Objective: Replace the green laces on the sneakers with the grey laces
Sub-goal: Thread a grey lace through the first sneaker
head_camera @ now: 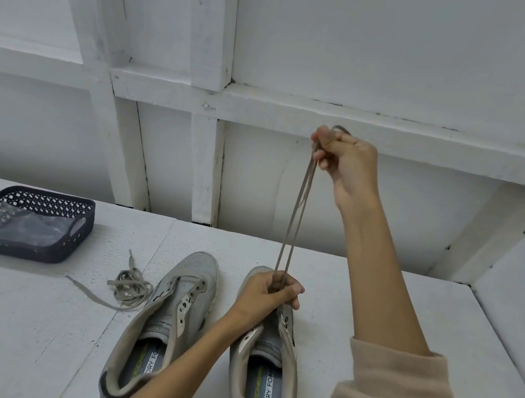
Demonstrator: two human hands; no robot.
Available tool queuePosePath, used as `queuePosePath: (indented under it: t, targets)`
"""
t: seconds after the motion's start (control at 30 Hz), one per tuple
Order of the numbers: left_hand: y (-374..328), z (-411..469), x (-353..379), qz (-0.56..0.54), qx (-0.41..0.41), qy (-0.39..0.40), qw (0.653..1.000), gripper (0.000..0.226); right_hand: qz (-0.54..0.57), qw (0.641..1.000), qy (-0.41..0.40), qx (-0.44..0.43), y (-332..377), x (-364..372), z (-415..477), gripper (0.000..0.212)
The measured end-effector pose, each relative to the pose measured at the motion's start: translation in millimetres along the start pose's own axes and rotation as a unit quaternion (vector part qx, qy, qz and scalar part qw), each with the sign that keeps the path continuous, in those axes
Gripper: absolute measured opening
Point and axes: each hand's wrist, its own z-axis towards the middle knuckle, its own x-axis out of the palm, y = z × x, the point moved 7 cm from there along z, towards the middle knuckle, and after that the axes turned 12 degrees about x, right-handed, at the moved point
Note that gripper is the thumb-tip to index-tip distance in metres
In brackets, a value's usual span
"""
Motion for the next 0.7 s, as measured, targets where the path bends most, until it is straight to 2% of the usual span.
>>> queuePosePath:
  t: [0.13, 0.23, 0.27, 0.3, 0.37, 0.4, 0.57, 0.63, 0.7]
  targets:
    - [-2, 0, -1, -0.033, 0.0, -0.01, 0.999, 0.017, 0.001, 1.0, -0.003, -0.001, -10, 5, 10, 0.012]
    - [-10, 2, -1, -0.058, 0.003, -0.024, 0.998, 0.024, -0.105, 0.992, 0.035, 0.066, -38, 2, 14, 0.019]
    - [-12, 4, -2, -0.059, 0.001, -0.025, 0.998, 0.026, -0.191, 0.975, 0.04, 0.103, -51, -3, 14, 0.029]
    - [-13, 6, -2, -0.058, -0.002, -0.023, 0.998, 0.027, -0.303, 0.943, 0.038, 0.135, -63, -11, 13, 0.041]
    - [-15, 9, -3, -0.058, -0.011, -0.013, 0.998, 0.027, -0.507, 0.847, 0.018, 0.16, -83, -30, 8, 0.058]
    - [-15, 11, -3, -0.057, -0.015, -0.007, 0.998, 0.026, -0.559, 0.812, 0.011, 0.166, -90, -38, 4, 0.062]
    - [-15, 18, -3, -0.009, -0.018, 0.043, 0.999, 0.033, -0.604, 0.741, 0.109, 0.273, -129, -53, -35, 0.069]
    - [-15, 18, -4, 0.013, -0.02, 0.05, 0.998, 0.036, -0.592, 0.752, 0.126, 0.262, -137, -52, -41, 0.064]
    - [-15, 19, -8, 0.025, -0.018, 0.043, 0.999, 0.031, -0.541, 0.799, 0.121, 0.236, -137, -49, -42, 0.049]
